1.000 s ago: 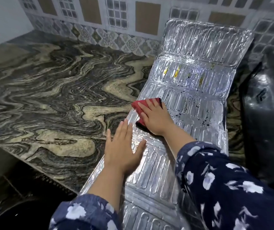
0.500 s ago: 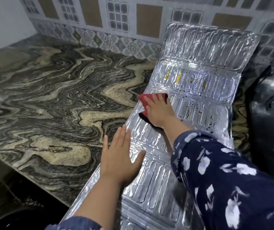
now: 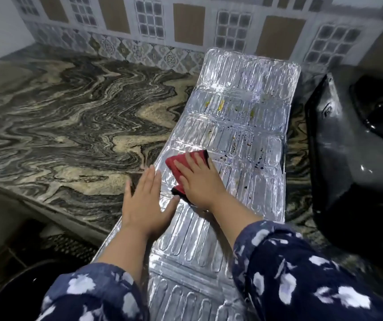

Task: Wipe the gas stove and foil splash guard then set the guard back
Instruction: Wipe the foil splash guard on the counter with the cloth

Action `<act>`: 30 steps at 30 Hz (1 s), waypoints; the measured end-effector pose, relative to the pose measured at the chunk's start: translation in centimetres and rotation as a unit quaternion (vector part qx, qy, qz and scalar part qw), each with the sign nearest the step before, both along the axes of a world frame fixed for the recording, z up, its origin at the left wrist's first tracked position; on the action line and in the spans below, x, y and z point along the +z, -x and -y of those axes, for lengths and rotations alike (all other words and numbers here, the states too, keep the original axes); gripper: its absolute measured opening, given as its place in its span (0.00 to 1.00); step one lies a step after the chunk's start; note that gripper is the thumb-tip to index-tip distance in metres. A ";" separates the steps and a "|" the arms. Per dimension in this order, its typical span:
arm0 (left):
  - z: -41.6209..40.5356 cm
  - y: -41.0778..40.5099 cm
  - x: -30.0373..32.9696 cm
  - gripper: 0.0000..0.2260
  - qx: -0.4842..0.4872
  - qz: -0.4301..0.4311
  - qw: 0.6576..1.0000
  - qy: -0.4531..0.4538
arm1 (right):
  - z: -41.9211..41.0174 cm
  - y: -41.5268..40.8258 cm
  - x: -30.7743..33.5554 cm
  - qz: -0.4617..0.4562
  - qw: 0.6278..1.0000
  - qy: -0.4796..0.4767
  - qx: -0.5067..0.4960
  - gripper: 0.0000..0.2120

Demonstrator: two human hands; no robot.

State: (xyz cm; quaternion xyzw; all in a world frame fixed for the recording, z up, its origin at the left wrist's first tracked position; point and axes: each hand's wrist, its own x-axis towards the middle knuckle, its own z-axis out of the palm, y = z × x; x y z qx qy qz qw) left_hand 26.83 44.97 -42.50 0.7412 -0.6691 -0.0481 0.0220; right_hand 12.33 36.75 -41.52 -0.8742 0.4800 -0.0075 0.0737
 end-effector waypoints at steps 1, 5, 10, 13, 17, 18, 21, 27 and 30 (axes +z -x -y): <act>-0.5 -0.1 0.0 0.38 -0.003 0.004 1.000 0.003 | -0.8 0.0 0.0 0.002 1.000 -0.005 0.001 0.24; -1.3 -0.3 0.0 0.38 -0.012 0.021 1.000 -0.001 | -3.0 1.9 0.2 -0.013 1.000 -0.013 0.011 0.24; -1.2 -0.6 0.3 0.39 -0.027 0.024 0.999 -0.018 | -1.5 6.7 0.3 -0.005 0.999 -0.032 -0.015 0.23; -1.0 -0.4 0.6 0.37 -0.009 0.033 0.999 -0.032 | 0.2 7.5 0.1 -0.037 0.994 -0.025 -0.101 0.24; 2.3 2.1 1.5 0.32 0.014 0.034 0.999 -0.009 | -0.4 6.8 -0.3 -0.034 0.994 -0.010 -0.099 0.25; 3.5 3.1 1.4 0.31 0.012 0.026 1.000 -0.002 | -0.8 6.9 -0.4 -0.028 0.996 -0.003 -0.087 0.25; 6.7 5.5 0.6 0.32 0.038 -0.027 0.999 -0.017 | -1.4 8.3 -0.4 -0.010 0.997 -0.013 -0.071 0.25; 7.8 6.1 -1.1 0.35 0.056 -0.042 0.998 -0.004 | 1.9 11.7 -0.5 -0.027 0.985 -0.014 -0.168 0.26; 7.8 6.2 -1.3 0.36 0.058 -0.031 0.998 0.002 | 5.5 12.1 -0.5 -0.046 0.978 0.000 -0.203 0.26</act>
